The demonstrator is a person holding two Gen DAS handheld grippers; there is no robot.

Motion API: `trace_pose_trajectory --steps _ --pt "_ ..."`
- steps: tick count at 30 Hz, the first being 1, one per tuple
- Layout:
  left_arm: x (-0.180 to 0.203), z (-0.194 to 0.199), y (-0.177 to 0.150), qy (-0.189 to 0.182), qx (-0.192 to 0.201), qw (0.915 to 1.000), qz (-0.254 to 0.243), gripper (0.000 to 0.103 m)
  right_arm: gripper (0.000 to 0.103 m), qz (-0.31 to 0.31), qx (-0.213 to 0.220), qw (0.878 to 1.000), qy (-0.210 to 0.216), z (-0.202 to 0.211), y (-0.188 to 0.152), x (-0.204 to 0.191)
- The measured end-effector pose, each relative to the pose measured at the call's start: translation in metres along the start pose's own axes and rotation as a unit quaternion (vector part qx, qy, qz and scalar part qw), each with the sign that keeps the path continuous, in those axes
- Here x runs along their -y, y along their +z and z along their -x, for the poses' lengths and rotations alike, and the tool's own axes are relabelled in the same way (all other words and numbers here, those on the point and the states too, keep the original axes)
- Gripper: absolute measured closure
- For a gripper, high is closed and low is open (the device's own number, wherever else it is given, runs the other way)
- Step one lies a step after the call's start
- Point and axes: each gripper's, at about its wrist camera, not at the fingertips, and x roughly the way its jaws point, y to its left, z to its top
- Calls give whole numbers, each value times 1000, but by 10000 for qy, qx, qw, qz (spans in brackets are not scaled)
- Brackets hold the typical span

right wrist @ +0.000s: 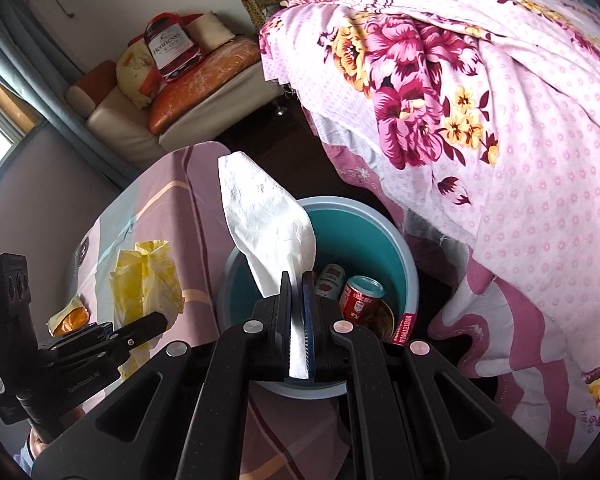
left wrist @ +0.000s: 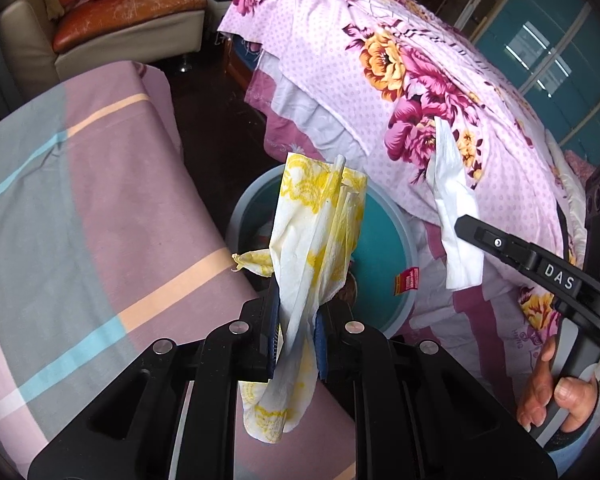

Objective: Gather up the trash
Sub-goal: 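Open the left gripper to drop the napkin while the right gripper releases the tissue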

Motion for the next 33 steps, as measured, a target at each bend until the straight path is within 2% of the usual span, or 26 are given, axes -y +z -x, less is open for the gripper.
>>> trace_pose_trajectory --steps 2,5,6,8,9,10,13,19,33 --pt "2 -5 4 -27 -24 10000 -13 87 98 -40 -10 10000 -48 -1 1 3" --pt "6 -12 8 -77 -42 10000 -40 80 97 -99 -27 9999 -125 -2 3 7" --pt "7 -13 9 -94 -43 9999 -53 73 97 -115 -31 9998 -159 -2 3 9" --pt "9 -15 10 -86 -10 9999 -64 53 97 -131 -41 9997 -195 -3 4 11" --pt "9 -15 11 -67 28 10000 -67 39 97 -133 -44 9997 -211 -3 4 11" --pt "9 -14 11 -33 92 9999 -74 31 97 -131 -50 9996 -239 -3 4 11" --pt "8 -14 13 -5 176 9998 -70 20 97 -124 -59 9996 -265 -5 6 12" --pt "-3 -14 6 -12 43 10000 26 11 95 -95 -118 9994 -297 -10 7 8" --pt "-27 -9 -18 5 -116 9995 285 10 93 -15 -381 9983 -446 -26 0 -9"
